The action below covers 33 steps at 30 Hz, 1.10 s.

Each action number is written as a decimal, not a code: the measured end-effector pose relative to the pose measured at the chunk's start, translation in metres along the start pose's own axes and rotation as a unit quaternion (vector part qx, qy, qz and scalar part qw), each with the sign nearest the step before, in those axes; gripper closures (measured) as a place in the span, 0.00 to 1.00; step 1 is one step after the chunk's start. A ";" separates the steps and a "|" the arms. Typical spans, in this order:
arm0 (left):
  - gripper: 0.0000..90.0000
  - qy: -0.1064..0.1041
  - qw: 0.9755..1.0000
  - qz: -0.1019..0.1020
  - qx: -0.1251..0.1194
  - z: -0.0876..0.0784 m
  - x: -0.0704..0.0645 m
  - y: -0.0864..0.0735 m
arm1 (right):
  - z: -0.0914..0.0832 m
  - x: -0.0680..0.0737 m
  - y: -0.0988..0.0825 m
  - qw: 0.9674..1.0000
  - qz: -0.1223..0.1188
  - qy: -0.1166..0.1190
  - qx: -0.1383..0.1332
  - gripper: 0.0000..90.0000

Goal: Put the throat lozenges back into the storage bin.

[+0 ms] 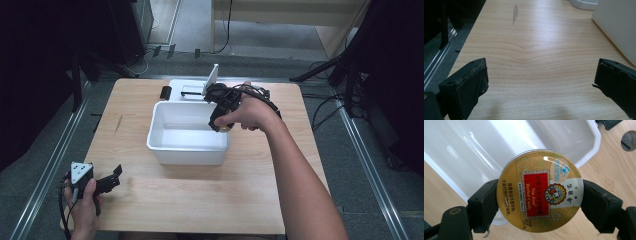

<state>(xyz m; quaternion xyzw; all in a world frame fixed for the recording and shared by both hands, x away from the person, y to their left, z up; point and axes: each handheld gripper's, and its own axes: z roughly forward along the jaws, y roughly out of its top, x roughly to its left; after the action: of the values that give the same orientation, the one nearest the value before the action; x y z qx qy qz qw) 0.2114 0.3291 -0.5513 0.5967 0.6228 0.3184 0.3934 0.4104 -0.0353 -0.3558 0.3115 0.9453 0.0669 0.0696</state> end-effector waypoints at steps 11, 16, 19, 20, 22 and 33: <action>0.00 -0.001 1.000 0.000 0.002 0.000 0.000 0.000 | 0.010 0.010 0.007 1.000 -0.015 0.015 -0.005 0.23; 0.00 -0.001 1.000 0.000 0.001 0.000 0.000 0.000 | 0.017 0.012 0.007 1.000 -0.019 0.021 -0.005 0.23; 0.00 -0.001 1.000 0.000 0.001 0.000 0.000 0.000 | 0.022 0.012 0.006 1.000 -0.018 0.025 -0.004 0.23; 0.00 -0.001 1.000 0.000 0.001 0.000 0.000 0.000 | 0.022 0.012 0.006 1.000 -0.018 0.025 -0.004 0.23; 0.00 -0.001 1.000 0.000 0.000 0.000 0.000 0.000 | 0.024 0.011 0.005 0.999 -0.021 0.027 -0.004 0.23; 0.00 -0.001 1.000 0.000 -0.001 0.000 0.000 0.000 | 0.035 0.013 0.004 0.999 -0.025 0.035 0.000 0.23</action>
<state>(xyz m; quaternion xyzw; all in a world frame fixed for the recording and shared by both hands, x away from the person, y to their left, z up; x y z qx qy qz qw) 0.2116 0.3292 -0.5514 0.5968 0.6220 0.3182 0.3947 0.4086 -0.0216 -0.3907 0.2852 0.9547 0.0758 0.0381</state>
